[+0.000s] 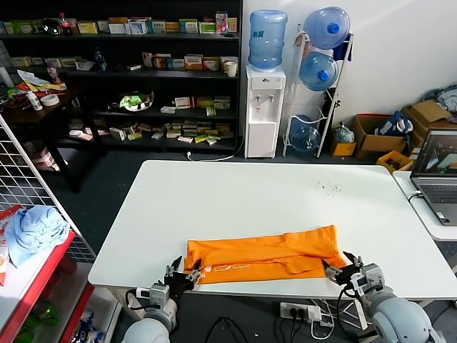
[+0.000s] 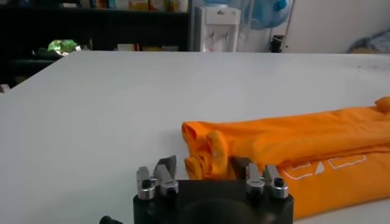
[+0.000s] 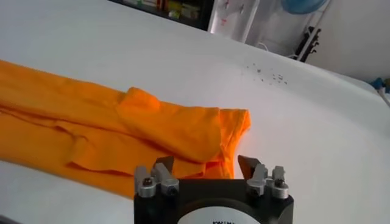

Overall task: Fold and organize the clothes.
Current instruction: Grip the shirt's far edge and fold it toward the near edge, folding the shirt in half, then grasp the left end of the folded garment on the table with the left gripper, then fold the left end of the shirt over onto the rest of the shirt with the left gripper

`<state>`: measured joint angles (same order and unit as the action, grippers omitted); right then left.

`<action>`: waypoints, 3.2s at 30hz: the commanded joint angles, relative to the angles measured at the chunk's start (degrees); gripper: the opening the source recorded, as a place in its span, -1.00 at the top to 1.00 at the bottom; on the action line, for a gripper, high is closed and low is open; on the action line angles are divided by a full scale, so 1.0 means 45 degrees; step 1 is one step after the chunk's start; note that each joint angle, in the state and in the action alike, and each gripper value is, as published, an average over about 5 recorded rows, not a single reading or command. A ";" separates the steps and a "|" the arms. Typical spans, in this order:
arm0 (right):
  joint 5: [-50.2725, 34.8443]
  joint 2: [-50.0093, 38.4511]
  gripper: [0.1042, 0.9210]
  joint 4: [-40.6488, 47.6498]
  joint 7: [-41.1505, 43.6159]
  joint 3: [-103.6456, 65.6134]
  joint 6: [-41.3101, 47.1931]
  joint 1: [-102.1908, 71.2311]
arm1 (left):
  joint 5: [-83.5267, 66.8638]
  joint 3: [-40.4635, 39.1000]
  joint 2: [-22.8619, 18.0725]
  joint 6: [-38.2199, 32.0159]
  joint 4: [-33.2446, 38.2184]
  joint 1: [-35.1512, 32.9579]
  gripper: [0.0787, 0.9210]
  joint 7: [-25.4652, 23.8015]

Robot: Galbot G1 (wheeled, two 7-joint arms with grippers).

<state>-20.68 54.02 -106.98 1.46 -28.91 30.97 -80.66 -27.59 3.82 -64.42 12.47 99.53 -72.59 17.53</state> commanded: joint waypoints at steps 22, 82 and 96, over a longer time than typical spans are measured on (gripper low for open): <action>-0.0054 0.0030 -0.76 -0.0337 -0.0042 -0.0074 0.0009 -0.0199 | -0.0034 0.0938 0.0921 0.0248 -0.0916 0.0845 0.81 0.0069; 0.1024 0.1735 -0.76 0.0385 -0.1216 -0.0031 -0.2172 0.0366 | -0.0541 -0.4557 -0.3035 0.0529 -0.1846 0.4723 0.87 0.0637; 0.1019 0.1635 -0.76 0.0423 -0.1181 0.0195 -0.2091 0.0531 | -0.0968 -0.4165 -0.1885 -0.1306 -0.0350 0.3895 0.25 -0.0159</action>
<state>-16.10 61.57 -105.01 -3.97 -28.21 21.48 -78.42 -30.43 -15.06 -75.81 10.96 93.15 -53.34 18.62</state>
